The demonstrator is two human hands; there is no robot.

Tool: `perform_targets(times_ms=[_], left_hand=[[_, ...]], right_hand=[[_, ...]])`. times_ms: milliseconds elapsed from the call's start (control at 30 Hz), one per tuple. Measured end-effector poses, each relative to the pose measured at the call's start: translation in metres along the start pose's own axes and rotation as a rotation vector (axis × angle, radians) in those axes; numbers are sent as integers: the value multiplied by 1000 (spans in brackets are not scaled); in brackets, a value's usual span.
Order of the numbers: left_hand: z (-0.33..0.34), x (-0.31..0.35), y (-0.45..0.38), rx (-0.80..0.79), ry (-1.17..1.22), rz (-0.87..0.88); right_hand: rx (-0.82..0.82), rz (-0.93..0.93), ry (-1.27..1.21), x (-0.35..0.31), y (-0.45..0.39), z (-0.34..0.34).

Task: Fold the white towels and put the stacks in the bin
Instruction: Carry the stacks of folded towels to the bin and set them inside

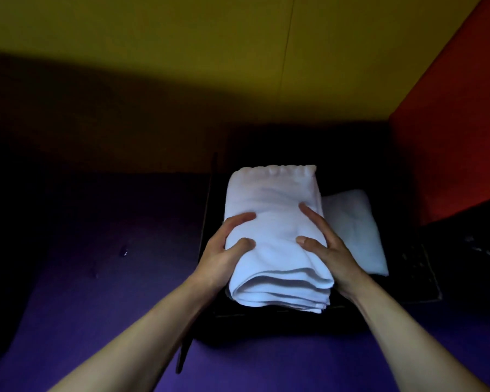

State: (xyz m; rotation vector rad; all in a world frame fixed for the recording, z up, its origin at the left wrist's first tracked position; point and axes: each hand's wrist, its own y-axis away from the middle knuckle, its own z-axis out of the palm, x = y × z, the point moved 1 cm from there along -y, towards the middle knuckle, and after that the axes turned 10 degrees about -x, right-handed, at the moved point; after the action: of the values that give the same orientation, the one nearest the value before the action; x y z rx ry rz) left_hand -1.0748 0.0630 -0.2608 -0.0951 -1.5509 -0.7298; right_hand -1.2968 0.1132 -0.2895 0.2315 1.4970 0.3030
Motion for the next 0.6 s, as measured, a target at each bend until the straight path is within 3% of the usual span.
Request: perform_targets(times_ms=[333,400,467,533,600], left_hand=[[-12,-11,-25,-75,-273,8],[-16,-19,-36,-154,-594,-30],[-9,-33,-48,-258,-995,-180],[5,-51,-53,-231,-1429,-271],[15,-63,-51,-179,-1646,-253]], right_hand=[[63,-64,107,32,-17,0],[50,-2,223,42,-29,-1],[-56,175,422,51,-42,1],[-170,392,744,63,-51,7],[-160,467,991,72,-54,20]])
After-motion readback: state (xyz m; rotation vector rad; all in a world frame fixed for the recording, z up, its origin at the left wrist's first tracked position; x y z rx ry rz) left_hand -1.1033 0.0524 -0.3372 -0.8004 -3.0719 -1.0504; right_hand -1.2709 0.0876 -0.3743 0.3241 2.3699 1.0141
